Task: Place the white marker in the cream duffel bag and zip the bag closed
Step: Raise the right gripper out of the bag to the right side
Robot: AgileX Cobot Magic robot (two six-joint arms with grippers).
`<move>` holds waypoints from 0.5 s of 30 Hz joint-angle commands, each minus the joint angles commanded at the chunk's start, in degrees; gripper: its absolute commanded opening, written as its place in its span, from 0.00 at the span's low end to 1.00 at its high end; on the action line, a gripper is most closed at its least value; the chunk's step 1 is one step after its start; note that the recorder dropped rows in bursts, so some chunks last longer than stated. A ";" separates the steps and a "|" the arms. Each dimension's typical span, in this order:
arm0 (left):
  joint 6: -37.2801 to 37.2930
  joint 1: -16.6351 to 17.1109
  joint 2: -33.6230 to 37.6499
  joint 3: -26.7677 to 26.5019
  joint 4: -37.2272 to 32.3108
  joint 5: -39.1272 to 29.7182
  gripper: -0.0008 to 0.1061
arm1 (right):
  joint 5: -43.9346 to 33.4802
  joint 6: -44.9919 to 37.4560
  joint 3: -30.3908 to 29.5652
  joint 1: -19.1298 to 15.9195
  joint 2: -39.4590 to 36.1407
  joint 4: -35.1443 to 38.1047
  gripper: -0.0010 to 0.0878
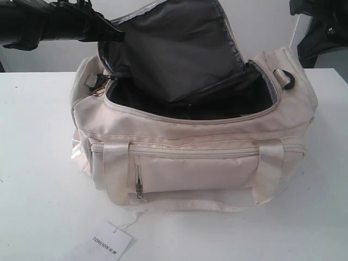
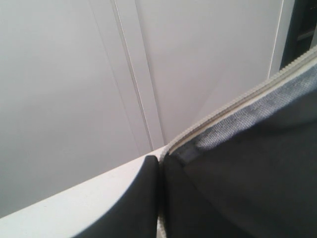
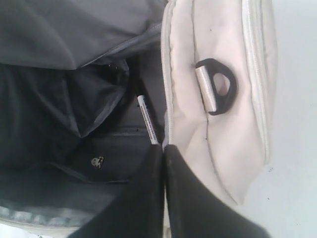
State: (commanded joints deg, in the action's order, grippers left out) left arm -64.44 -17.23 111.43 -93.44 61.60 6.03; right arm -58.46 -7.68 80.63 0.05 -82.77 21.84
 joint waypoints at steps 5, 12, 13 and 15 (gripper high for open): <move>0.00 0.00 0.00 0.00 0.00 0.00 0.01 | 0.01 0.00 -0.04 0.00 0.00 0.00 0.01; 0.00 0.00 0.00 0.00 0.00 0.00 0.01 | 0.29 0.00 -0.01 -0.05 0.00 0.14 0.01; 0.00 0.00 0.00 0.00 0.00 0.00 0.01 | 0.42 0.00 -0.01 -0.05 0.00 0.27 0.01; 0.00 0.00 0.00 0.00 0.00 0.00 0.01 | 1.69 0.00 -0.01 -0.05 0.00 0.25 0.01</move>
State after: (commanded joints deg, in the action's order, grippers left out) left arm -64.44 -17.23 111.43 -93.44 61.60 6.03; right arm -56.77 -7.68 80.62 0.00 -82.77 22.09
